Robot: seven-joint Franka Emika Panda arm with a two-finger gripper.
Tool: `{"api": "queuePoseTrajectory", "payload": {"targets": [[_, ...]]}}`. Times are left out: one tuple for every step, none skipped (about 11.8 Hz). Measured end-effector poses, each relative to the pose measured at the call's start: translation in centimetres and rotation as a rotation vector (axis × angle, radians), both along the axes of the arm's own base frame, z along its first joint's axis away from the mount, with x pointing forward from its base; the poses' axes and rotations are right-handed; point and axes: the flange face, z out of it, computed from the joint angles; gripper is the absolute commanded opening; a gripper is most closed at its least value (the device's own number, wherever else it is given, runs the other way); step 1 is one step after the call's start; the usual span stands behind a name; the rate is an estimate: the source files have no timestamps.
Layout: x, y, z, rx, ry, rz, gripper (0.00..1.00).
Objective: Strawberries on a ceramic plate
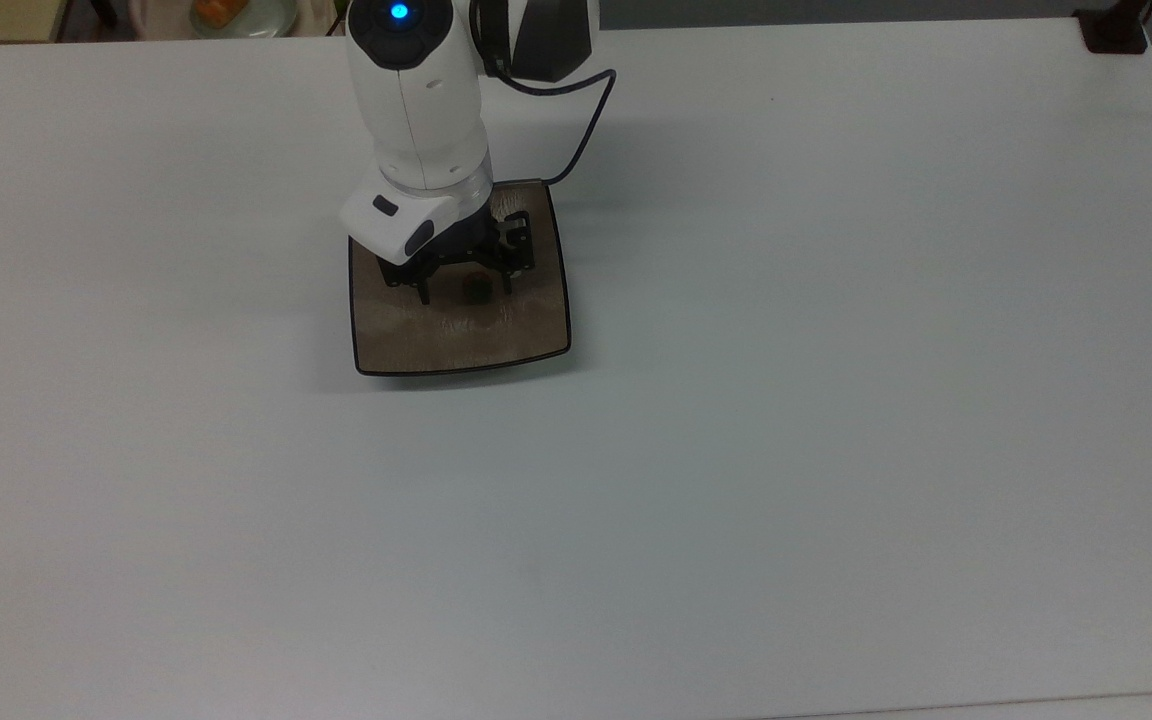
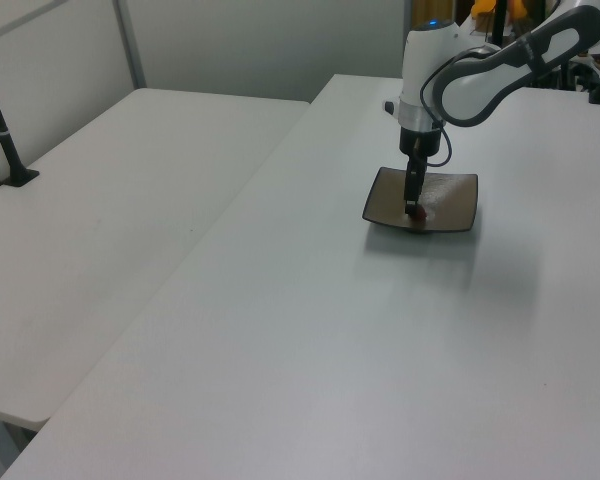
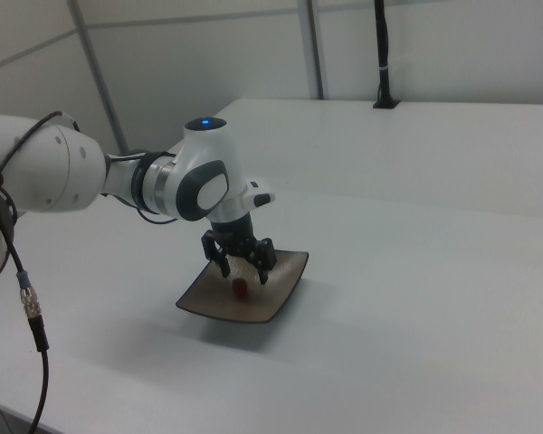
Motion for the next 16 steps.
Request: {"api": "queuePoseTrajectory", "payload": {"targets": [[0.0,0.0,0.1,0.000,-0.002,-0.005,1.00],[0.1,0.0,0.5,0.001,-0.008,-0.015,1.00],[0.3,0.0,1.7,0.003,-0.027,-0.040,1.00],[0.3,0.0,2.8,0.004,-0.035,-0.055,1.00],[0.2,-0.1,4.2,0.003,-0.032,-0.069,1.00],[0.0,-0.3,6.0,0.001,-0.026,-0.076,1.00],[-0.4,-0.7,9.1,-0.002,-0.015,-0.090,1.00],[-0.8,-1.1,11.4,-0.004,-0.007,-0.097,1.00],[-1.4,-1.8,14.9,-0.008,0.005,-0.110,1.00],[-1.7,-2.3,16.9,-0.010,0.011,-0.118,1.00],[-2.3,-2.9,19.5,-0.012,0.019,-0.129,1.00],[-2.6,-3.2,20.9,-0.013,0.022,-0.133,1.00],[-3.1,-3.4,22.8,-0.013,0.025,-0.137,1.00],[-3.6,-3.4,24.0,-0.013,0.028,-0.138,1.00],[-4.2,-3.4,25.1,-0.012,0.035,-0.138,1.00],[-4.9,-3.3,26.2,-0.005,0.039,-0.143,1.00]]}}
